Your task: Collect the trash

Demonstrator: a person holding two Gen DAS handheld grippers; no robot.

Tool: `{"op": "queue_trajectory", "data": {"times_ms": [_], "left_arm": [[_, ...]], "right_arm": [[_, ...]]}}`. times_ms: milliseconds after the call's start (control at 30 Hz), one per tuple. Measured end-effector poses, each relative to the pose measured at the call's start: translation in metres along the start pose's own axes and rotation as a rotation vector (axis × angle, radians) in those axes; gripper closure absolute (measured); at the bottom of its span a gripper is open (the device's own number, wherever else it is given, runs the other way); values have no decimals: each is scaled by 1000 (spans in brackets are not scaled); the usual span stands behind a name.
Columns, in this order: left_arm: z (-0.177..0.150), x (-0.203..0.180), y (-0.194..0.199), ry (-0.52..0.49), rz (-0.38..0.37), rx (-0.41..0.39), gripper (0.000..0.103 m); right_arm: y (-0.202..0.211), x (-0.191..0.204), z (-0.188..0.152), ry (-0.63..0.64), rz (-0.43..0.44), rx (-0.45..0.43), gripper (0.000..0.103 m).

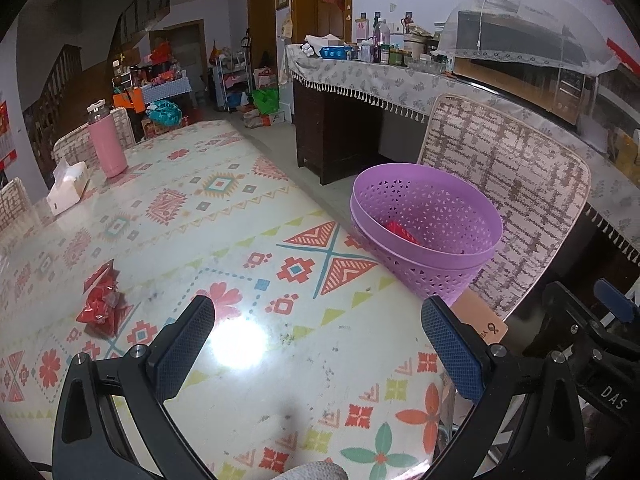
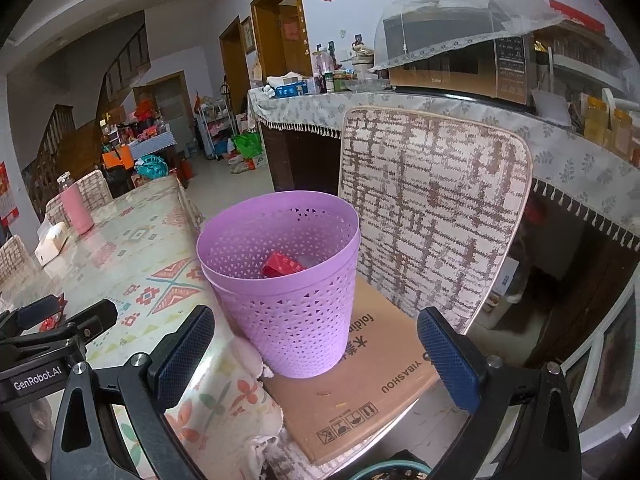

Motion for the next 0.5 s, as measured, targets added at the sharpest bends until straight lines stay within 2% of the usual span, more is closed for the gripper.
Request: {"op": "queue_trajectory", "data": {"times_ms": [333, 500], "left_arm": [[-10, 0, 22, -28, -38, -22, 1], [-13, 15, 29, -2, -55, -16, 1]], "right_arm": [[25, 12, -1, 22, -22, -24, 0], [33, 26, 1, 42, -19, -33, 0]]}}
Point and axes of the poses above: each gripper's, at about its wrist camera, not at the fingertips, and y roughly against the way its jaws point, x to its left, z to its top, the point moved 8 cm from there along -y, roughly the way its jaws point
